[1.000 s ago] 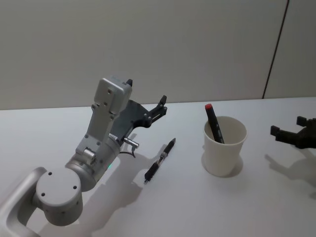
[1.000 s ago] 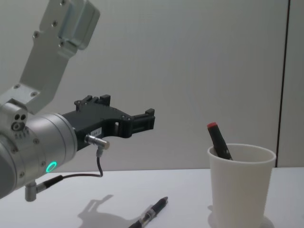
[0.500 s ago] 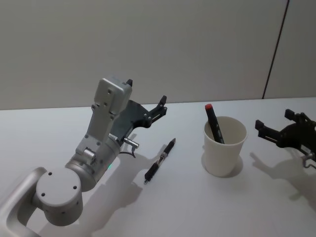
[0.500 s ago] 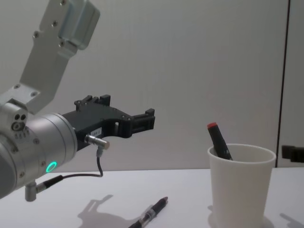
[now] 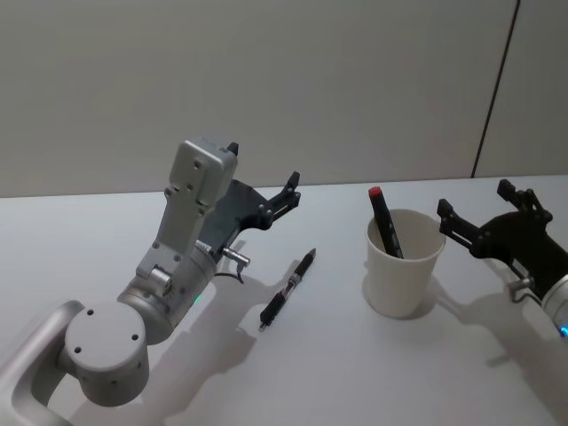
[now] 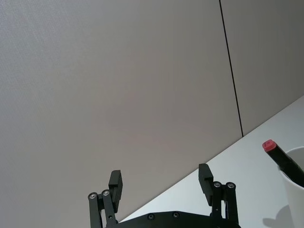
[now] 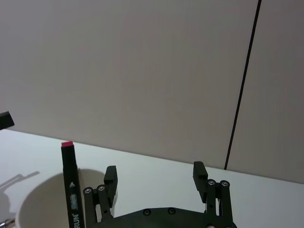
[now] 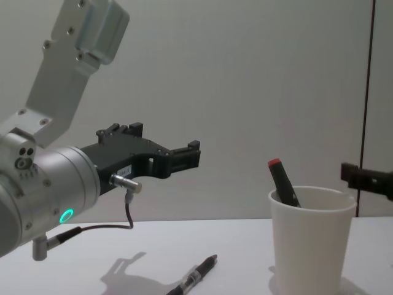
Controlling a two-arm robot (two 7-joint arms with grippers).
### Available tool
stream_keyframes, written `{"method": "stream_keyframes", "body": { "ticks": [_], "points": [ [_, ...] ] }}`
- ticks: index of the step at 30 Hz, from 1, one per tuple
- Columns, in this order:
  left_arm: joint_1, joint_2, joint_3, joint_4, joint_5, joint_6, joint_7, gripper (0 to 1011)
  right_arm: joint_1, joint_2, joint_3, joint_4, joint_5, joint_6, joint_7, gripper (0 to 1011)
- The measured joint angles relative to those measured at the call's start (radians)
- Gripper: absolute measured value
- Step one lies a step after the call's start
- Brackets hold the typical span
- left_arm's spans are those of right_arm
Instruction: Place the pen into the pen holder.
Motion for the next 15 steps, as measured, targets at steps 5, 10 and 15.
{"method": "stream_keyframes", "body": {
  "ticks": [5,10,15],
  "points": [
    [0.000,0.000,0.000,0.000,0.000,0.000,0.000,1000,-0.012,-0.020,-0.012,-0.009,-0.023,-0.041,-0.028,1001],
    [0.000,0.000,0.000,0.000,0.000,0.000,0.000,1000,-0.017,-0.029,-0.018,-0.013,-0.033,-0.060,-0.041,1001],
    [0.000,0.000,0.000,0.000,0.000,0.000,0.000,1000,-0.018,-0.030,-0.018,-0.013,-0.034,-0.061,-0.042,1001]
  ]
}}
